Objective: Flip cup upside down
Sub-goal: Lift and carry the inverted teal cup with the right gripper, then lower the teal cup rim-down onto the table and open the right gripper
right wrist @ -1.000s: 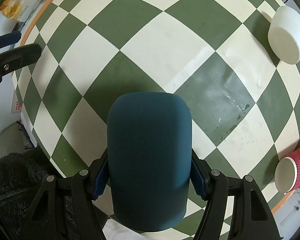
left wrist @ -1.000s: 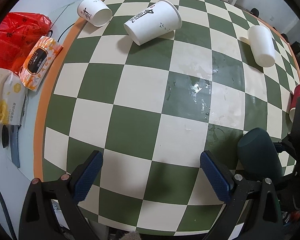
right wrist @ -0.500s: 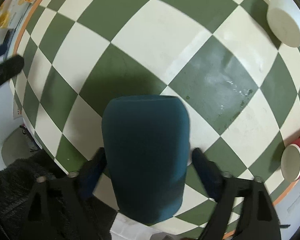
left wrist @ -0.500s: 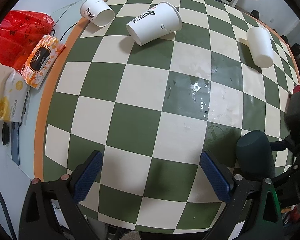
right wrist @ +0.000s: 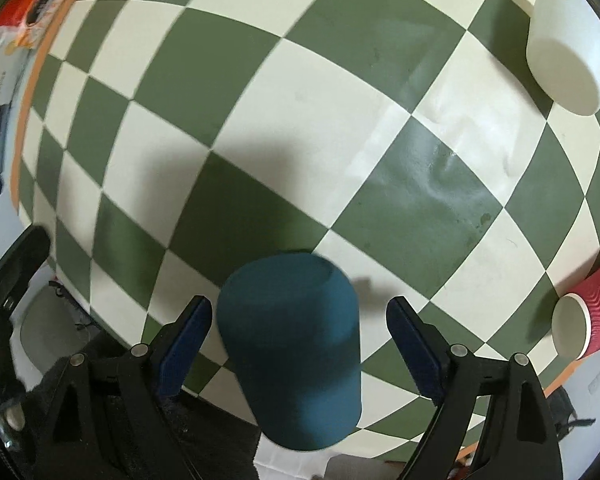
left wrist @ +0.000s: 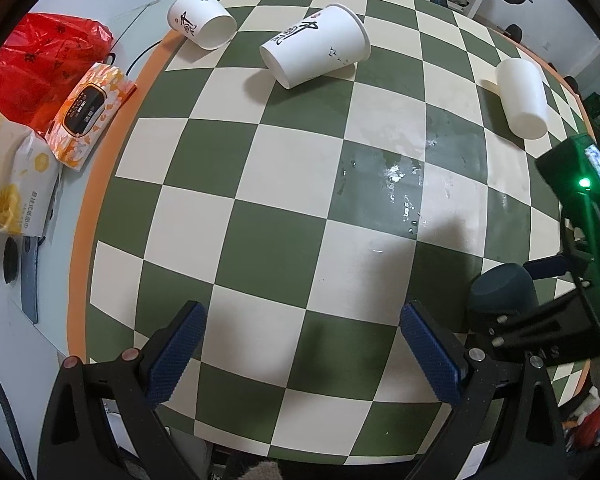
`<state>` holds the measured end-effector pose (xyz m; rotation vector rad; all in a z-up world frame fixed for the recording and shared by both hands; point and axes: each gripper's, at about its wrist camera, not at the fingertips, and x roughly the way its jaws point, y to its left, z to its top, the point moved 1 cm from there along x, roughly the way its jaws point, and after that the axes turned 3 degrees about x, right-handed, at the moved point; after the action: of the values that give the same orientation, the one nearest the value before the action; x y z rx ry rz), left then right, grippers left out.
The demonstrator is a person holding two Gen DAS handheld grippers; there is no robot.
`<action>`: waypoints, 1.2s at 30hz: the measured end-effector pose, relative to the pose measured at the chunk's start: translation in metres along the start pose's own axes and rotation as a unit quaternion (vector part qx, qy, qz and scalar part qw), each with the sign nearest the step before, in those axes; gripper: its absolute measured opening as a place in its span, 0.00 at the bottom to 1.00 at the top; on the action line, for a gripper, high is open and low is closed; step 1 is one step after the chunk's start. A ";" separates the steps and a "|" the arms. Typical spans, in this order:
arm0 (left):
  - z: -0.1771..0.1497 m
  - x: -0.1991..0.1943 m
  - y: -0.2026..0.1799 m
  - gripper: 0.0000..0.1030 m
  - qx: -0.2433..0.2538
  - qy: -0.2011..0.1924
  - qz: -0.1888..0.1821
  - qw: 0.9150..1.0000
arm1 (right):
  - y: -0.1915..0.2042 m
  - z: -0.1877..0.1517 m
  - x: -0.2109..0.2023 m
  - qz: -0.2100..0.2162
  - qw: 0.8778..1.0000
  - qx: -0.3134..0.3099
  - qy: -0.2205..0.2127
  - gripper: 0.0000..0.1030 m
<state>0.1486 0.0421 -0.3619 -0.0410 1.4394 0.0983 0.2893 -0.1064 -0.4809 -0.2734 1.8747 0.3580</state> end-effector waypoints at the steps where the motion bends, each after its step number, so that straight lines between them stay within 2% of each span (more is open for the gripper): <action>1: 0.000 0.000 0.001 0.97 -0.001 0.000 0.000 1.000 | 0.000 0.001 0.002 0.004 1.000 0.002 0.002 0.82; 2: 0.000 0.000 0.002 0.97 -0.001 0.000 0.001 1.000 | 0.002 0.001 0.005 0.008 1.000 0.004 0.002 0.77; 5: 0.001 0.001 0.004 0.97 -0.004 0.002 0.000 1.000 | 0.003 0.000 0.006 0.006 1.000 0.006 -0.001 0.70; 11: 0.004 0.002 0.001 0.97 -0.003 0.006 -0.003 1.000 | 0.003 -0.011 0.001 0.013 0.999 0.016 -0.032 0.69; 17: 0.011 0.003 -0.004 0.97 0.002 0.008 -0.007 1.000 | -0.016 -0.027 -0.026 0.038 0.992 0.061 -0.106 0.69; 26: 0.029 0.003 -0.010 0.97 0.004 0.010 -0.009 1.000 | -0.046 -0.045 -0.070 0.062 0.963 0.124 -0.231 0.69; 30: 0.035 0.002 -0.012 0.97 0.006 0.006 -0.009 1.000 | -0.062 -0.042 -0.091 0.052 0.947 0.140 -0.285 0.69; 35: 0.036 0.003 -0.013 0.97 0.009 0.006 -0.007 1.000 | -0.069 -0.048 -0.102 0.058 0.914 0.161 -0.368 0.69; 36: 0.036 0.003 -0.014 0.97 0.010 0.007 -0.006 1.000 | -0.068 -0.049 -0.102 0.064 0.922 0.127 -0.360 0.69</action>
<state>0.1856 0.0315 -0.3607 -0.0347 1.4533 0.0736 0.3039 -0.1867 -0.3775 0.1510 1.1895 0.2499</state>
